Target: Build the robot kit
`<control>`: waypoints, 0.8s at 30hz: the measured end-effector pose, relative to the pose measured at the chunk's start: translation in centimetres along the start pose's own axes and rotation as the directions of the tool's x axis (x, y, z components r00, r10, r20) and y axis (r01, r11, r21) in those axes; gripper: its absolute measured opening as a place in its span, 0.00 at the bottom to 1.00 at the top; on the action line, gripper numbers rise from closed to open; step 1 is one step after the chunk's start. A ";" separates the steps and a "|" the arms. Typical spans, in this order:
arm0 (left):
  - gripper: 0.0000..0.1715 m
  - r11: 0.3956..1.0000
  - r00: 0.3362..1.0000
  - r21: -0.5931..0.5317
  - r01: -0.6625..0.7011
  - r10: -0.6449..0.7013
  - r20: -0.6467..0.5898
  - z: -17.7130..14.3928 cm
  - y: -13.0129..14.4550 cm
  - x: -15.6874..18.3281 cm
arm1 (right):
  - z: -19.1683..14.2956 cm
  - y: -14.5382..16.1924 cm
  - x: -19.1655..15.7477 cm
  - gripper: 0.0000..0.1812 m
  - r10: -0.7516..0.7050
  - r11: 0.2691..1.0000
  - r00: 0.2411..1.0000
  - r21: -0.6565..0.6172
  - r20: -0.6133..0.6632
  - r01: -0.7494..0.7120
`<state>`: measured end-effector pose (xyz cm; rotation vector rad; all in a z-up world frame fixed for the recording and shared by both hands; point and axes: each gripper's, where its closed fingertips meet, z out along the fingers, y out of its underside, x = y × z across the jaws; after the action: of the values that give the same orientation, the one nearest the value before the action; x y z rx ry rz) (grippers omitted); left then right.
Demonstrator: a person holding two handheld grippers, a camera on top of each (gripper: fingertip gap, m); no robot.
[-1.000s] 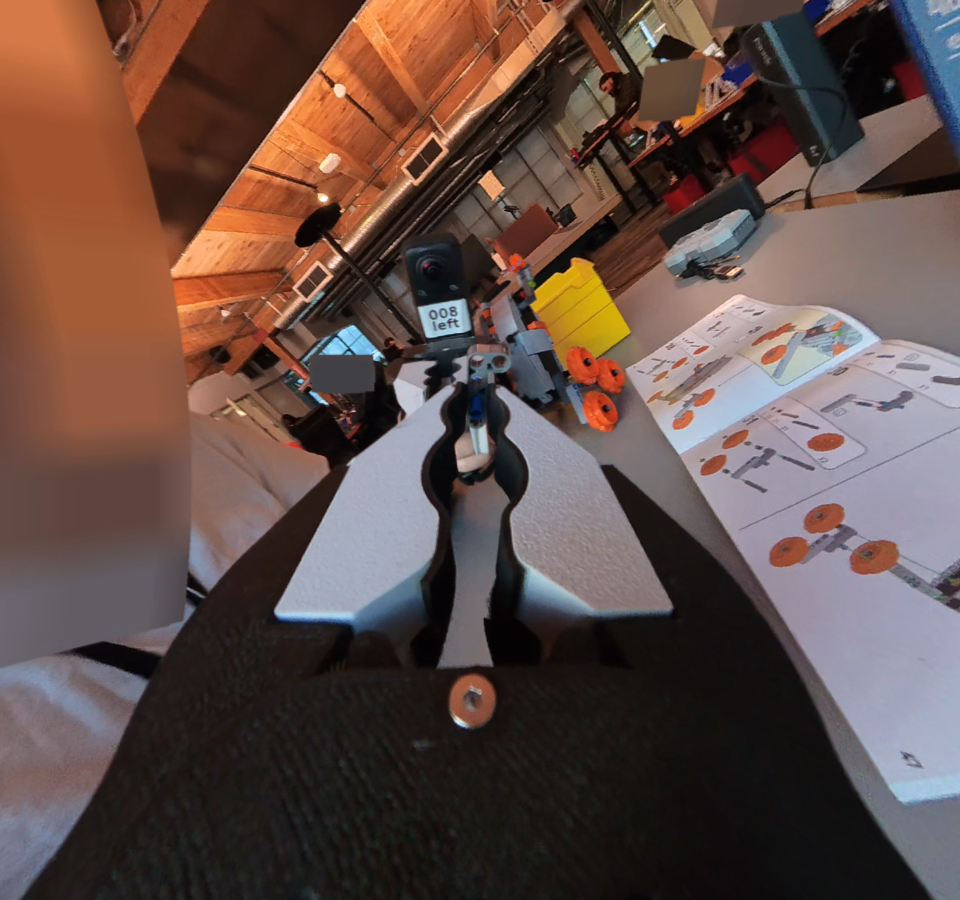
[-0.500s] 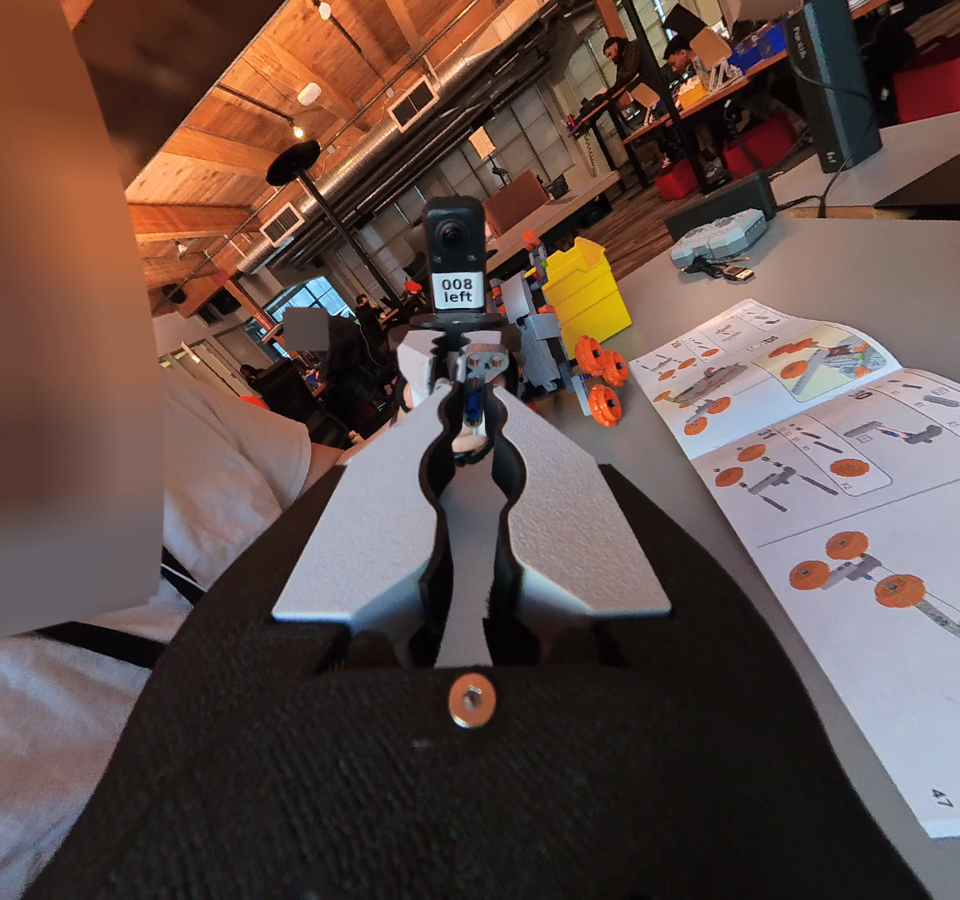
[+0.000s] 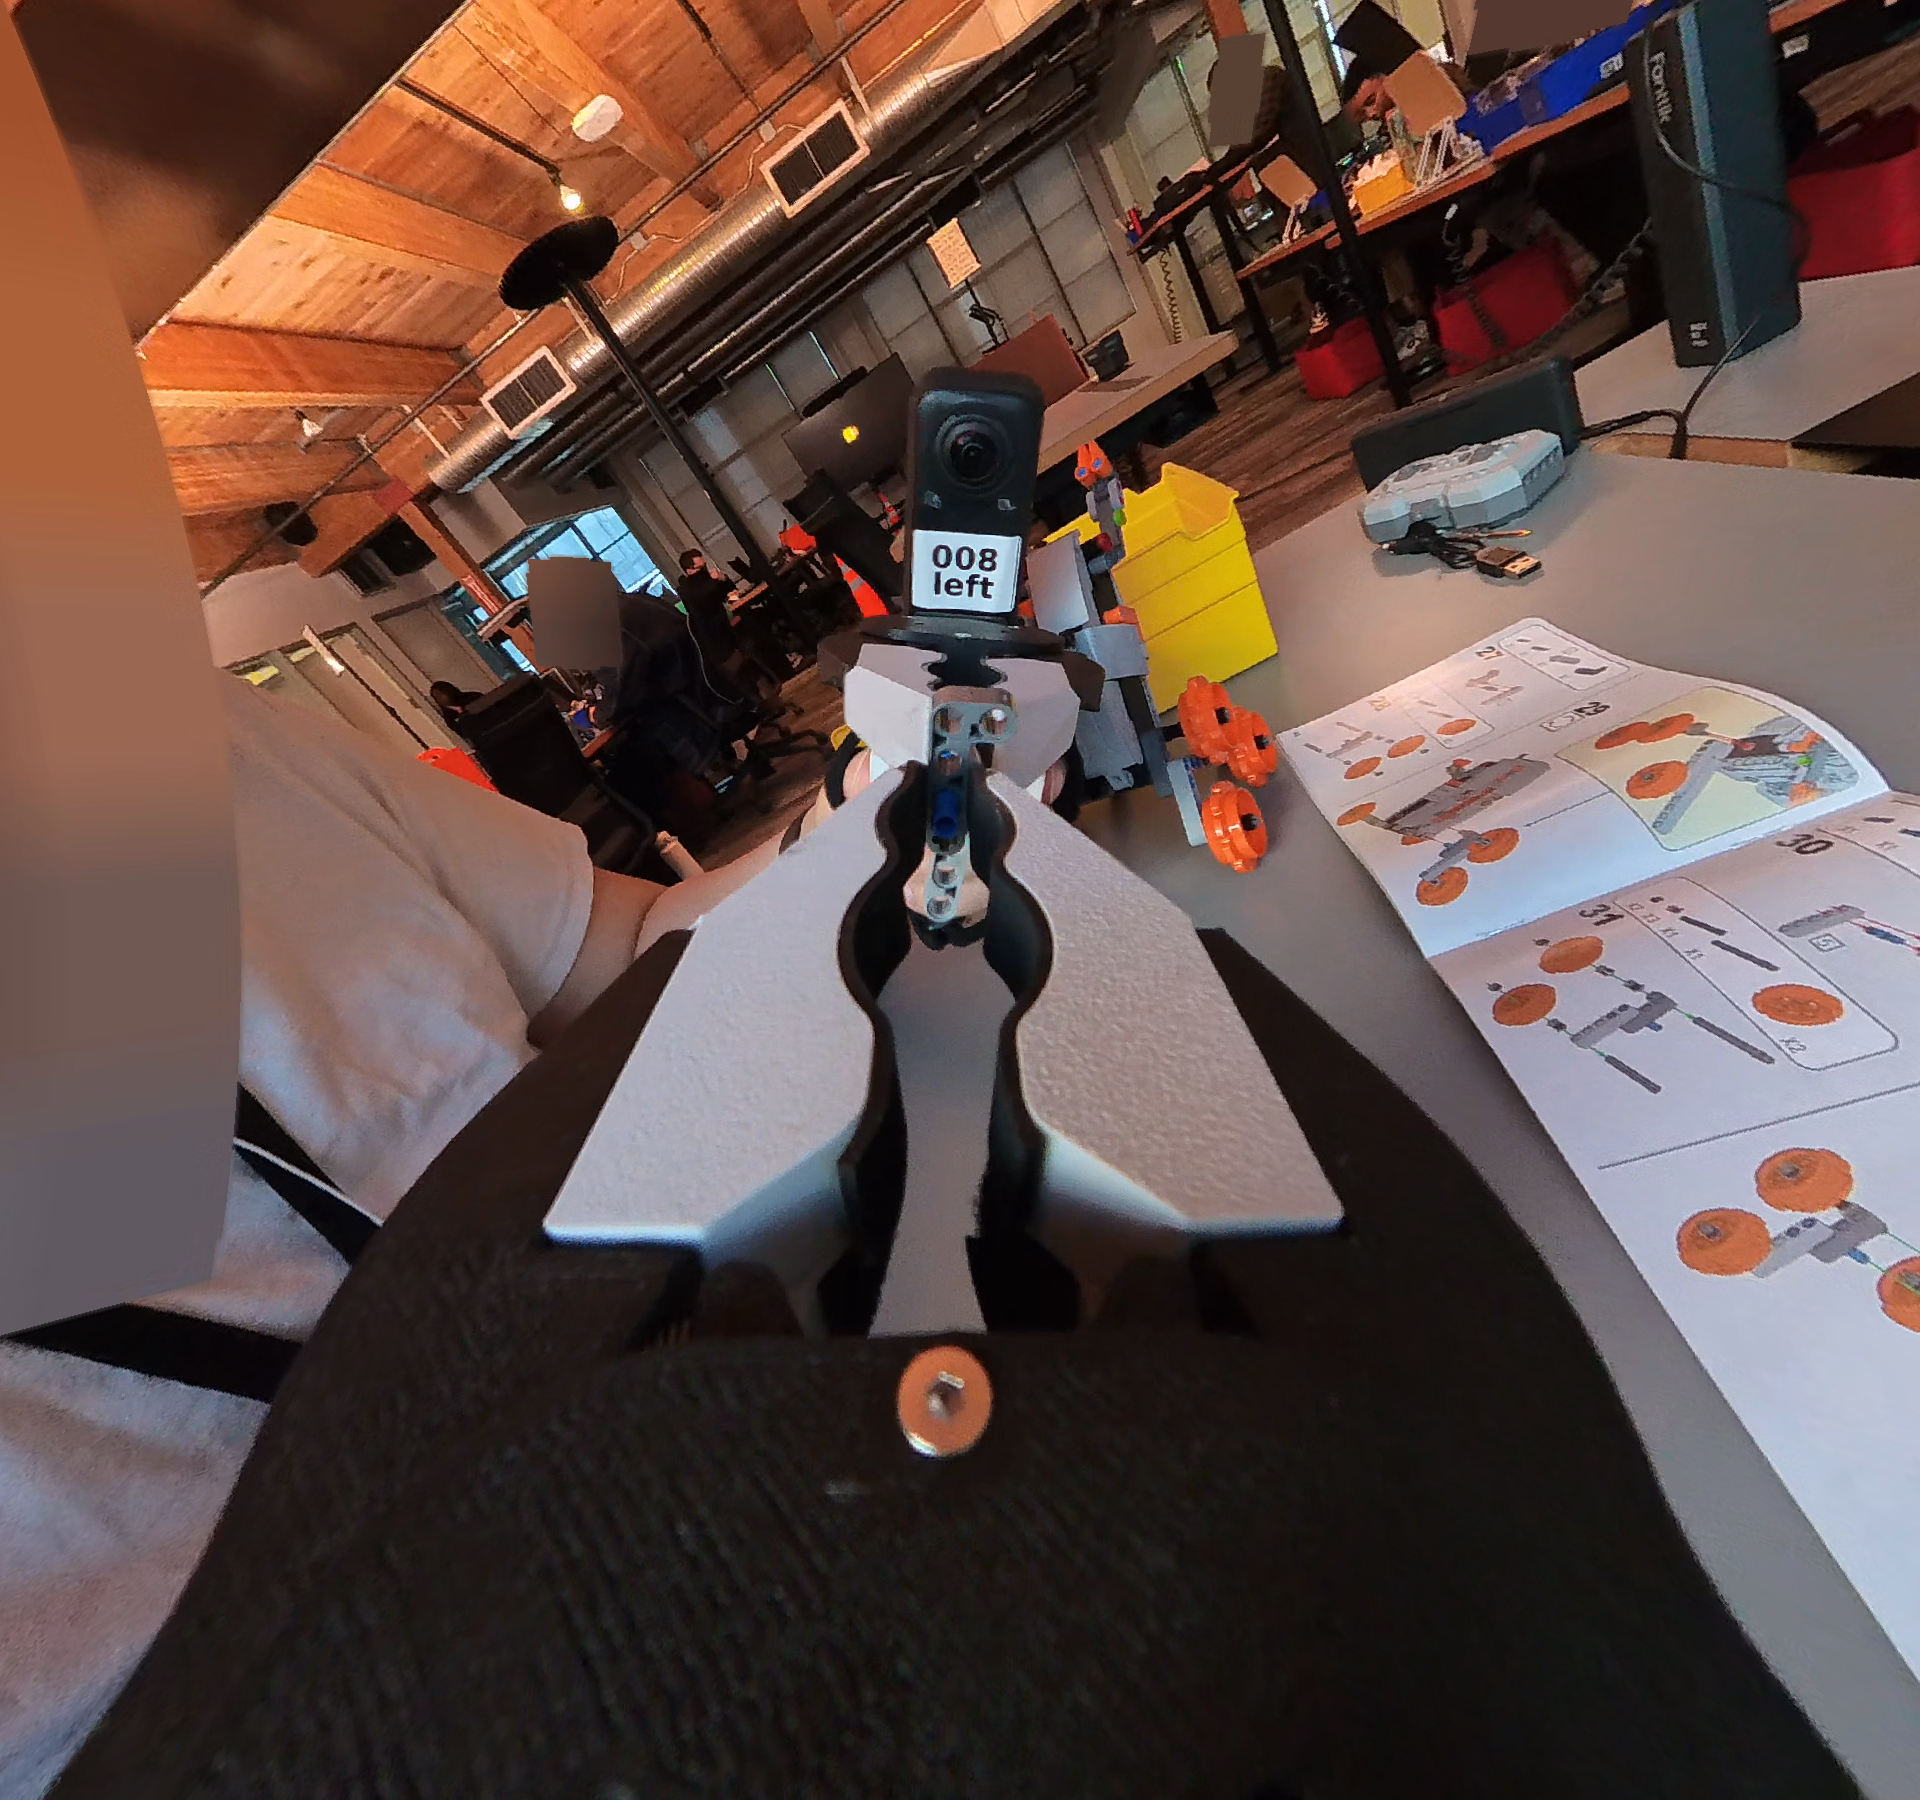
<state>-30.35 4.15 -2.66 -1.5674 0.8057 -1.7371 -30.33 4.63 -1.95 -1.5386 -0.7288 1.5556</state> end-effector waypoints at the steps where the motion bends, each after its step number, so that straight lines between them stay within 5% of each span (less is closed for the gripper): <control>1: 0.03 1.000 1.000 0.004 0.001 -0.001 0.000 0.0 -0.1 0.0 | 0.0 -0.1 0.1 0.03 0.003 1.000 1.000 0.008 -0.003 -0.003; 24: 0.03 0.999 0.999 0.033 0.013 -0.014 0.035 -0.1 -0.3 -0.7 | 0.3 0.0 1.0 0.03 0.071 0.995 0.997 0.065 0.002 -0.071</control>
<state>-30.41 4.88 -2.81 -1.5810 0.7470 -1.7190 -30.54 5.55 -2.40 -1.5314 -0.6229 1.6151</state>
